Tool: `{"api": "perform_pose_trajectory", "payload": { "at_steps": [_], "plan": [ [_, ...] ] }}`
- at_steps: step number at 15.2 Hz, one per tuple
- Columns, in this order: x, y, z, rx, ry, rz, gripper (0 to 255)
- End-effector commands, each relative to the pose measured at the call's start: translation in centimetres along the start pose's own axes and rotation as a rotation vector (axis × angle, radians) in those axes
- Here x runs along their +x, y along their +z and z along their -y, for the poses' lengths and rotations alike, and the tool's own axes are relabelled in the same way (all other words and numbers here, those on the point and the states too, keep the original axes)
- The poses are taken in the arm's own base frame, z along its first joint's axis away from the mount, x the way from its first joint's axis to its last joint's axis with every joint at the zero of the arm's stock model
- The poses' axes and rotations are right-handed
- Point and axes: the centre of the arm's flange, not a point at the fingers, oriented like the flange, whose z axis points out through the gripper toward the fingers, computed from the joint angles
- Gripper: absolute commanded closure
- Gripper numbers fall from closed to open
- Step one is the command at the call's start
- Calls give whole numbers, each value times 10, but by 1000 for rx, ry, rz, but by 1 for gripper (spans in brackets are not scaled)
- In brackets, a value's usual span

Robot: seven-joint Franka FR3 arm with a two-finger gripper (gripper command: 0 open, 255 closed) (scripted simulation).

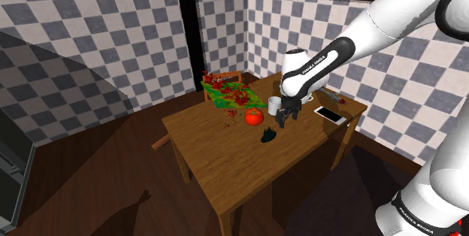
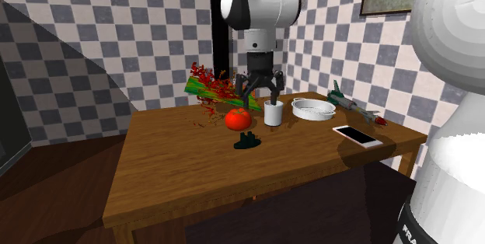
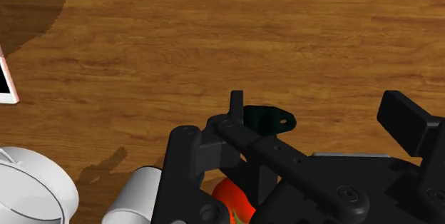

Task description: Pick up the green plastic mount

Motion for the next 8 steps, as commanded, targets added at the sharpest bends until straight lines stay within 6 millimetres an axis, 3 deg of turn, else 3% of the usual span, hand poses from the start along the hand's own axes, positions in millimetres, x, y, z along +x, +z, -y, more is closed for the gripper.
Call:
{"api": "perform_pose_trajectory", "payload": {
  "at_steps": [1,8],
  "plan": [
    [16,17,-2,0,0,-11,0],
    [79,80,-10,0,-1,-45,0]
  ]
}}
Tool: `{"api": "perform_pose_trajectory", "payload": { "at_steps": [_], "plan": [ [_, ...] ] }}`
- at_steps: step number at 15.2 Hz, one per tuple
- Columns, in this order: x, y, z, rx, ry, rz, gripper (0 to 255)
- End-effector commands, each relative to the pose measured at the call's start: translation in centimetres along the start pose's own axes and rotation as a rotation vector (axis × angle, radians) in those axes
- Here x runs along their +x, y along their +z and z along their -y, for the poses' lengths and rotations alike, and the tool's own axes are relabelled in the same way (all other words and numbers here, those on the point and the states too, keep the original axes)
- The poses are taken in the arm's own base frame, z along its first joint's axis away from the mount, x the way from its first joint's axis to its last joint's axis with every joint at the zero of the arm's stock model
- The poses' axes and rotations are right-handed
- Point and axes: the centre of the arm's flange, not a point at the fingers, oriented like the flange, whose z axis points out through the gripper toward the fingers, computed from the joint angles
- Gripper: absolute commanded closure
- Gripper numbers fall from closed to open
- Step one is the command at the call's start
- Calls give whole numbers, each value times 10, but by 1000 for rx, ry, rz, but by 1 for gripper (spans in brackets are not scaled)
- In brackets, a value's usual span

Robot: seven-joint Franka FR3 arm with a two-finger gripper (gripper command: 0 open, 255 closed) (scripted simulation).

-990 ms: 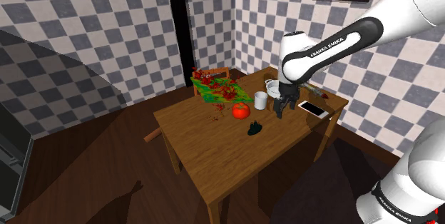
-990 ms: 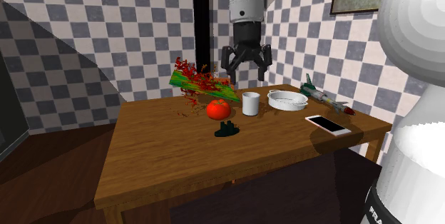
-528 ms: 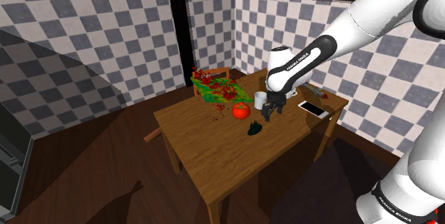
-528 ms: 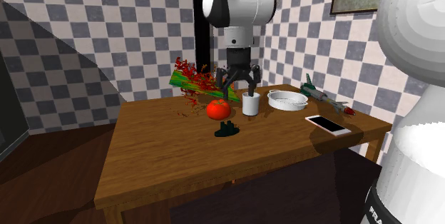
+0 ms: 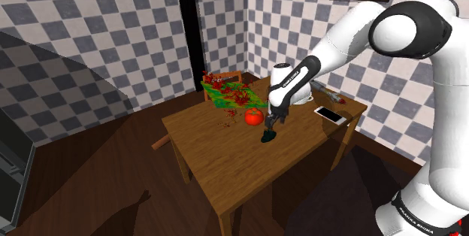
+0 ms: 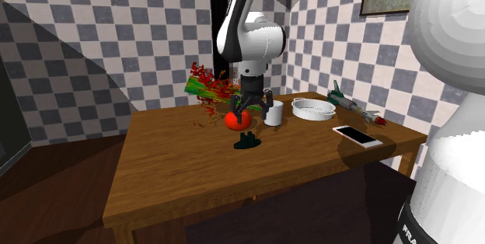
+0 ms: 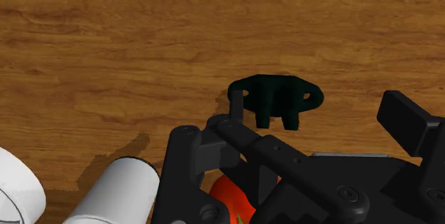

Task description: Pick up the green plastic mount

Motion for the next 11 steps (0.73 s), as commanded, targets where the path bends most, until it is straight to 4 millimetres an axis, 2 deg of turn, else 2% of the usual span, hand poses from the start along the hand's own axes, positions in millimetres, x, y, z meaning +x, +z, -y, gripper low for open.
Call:
{"api": "perform_pose_trajectory", "payload": {
  "at_steps": [1,4,5,11],
  "plan": [
    [18,17,-3,0,-1,-10,0],
    [44,44,-6,0,-1,-25,0],
    [45,44,-6,0,-1,-25,0],
    [46,76,-6,0,-1,-25,0]
  ]
}}
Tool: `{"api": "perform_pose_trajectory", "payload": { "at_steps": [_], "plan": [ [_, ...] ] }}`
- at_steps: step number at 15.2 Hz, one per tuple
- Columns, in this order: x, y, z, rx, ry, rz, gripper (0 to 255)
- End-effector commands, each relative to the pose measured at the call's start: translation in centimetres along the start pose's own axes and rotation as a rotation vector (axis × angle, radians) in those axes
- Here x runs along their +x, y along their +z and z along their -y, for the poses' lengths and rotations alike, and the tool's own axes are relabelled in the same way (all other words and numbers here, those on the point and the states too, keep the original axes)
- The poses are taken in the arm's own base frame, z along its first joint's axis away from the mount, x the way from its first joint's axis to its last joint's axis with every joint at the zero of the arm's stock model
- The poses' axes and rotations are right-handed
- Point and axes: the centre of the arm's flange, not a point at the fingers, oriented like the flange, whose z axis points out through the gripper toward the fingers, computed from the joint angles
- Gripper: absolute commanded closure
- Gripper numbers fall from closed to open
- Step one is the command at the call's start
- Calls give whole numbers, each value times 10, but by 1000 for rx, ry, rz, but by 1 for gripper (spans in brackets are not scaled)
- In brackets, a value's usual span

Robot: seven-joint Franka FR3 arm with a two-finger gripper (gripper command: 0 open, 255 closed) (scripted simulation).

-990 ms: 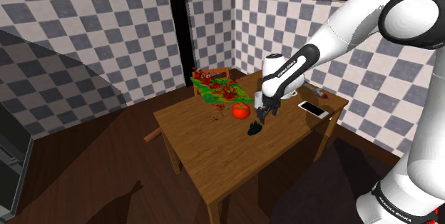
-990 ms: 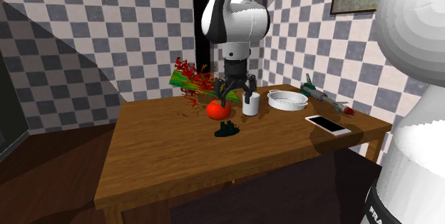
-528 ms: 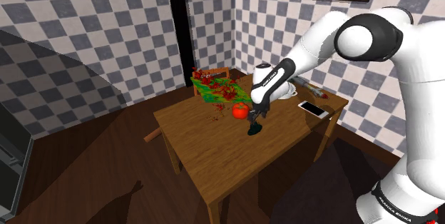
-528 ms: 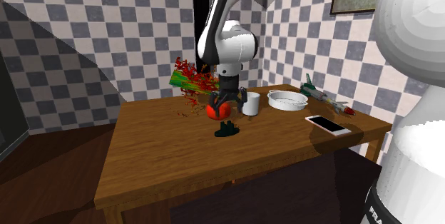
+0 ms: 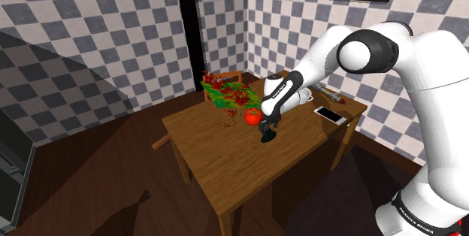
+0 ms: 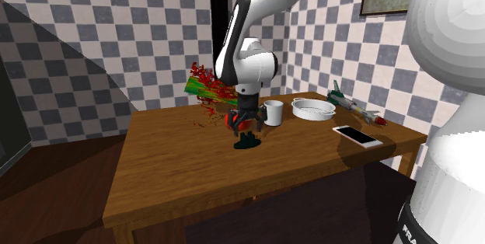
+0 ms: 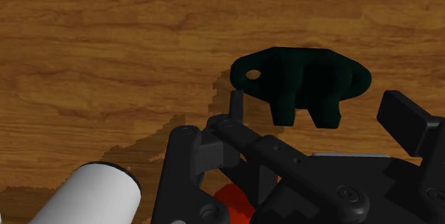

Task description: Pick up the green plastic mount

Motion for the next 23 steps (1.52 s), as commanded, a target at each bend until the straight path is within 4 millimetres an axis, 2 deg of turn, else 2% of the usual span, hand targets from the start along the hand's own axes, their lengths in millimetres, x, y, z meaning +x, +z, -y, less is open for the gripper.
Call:
{"api": "perform_pose_trajectory", "payload": {
  "at_steps": [1,3,4,13,23],
  "plan": [
    [0,14,1,0,0,0,0],
    [0,14,1,0,0,0,0],
    [-1,14,1,0,0,0,255],
    [0,14,1,0,0,0,255],
    [0,-38,1,0,0,0,255]
  ]
}}
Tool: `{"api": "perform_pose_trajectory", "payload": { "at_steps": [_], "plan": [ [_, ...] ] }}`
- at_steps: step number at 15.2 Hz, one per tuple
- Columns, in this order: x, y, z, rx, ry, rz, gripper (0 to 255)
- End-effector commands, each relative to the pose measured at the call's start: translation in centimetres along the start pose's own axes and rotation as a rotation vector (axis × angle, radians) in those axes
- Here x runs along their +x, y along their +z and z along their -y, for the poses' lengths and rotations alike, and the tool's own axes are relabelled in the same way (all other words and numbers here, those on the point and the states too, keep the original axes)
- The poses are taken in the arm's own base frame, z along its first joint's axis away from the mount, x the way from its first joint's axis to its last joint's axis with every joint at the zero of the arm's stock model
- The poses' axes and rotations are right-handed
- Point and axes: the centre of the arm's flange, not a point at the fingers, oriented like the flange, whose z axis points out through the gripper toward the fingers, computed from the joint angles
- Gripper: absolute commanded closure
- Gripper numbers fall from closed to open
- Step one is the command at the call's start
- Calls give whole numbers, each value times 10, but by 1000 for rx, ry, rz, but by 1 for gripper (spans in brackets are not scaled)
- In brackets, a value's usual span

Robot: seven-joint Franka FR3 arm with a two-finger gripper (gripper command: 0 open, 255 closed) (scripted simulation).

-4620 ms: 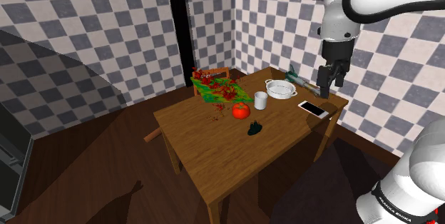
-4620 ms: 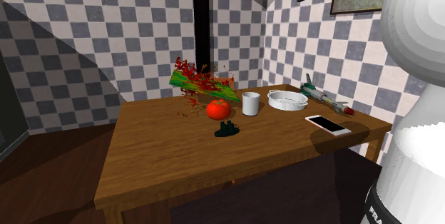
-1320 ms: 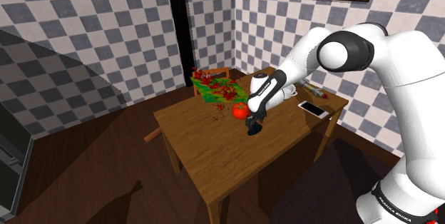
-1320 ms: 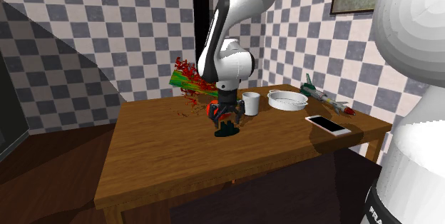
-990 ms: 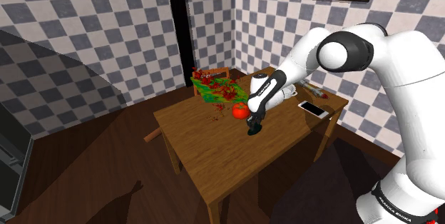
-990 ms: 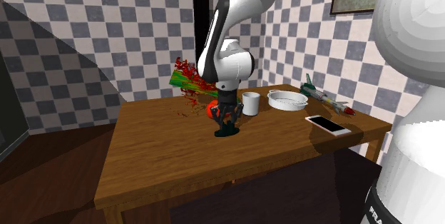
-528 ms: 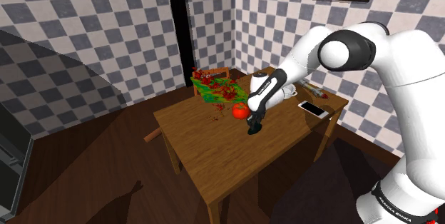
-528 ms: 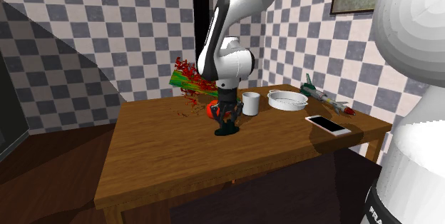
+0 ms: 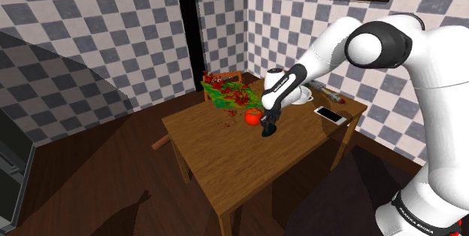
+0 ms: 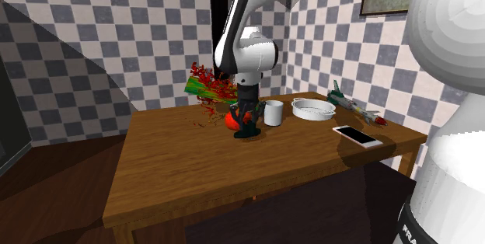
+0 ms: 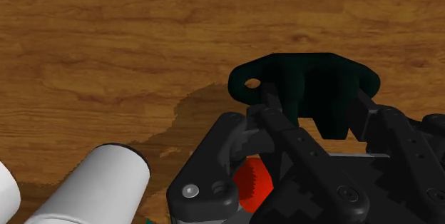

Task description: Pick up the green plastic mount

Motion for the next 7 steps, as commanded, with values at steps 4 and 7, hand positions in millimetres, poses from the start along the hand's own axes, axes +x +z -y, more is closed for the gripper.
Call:
{"api": "perform_pose_trajectory", "payload": {
  "at_steps": [4,7],
  "plan": [
    [1,-27,0,0,0,0,255],
    [1,-33,0,0,0,0,255]
  ]
}}
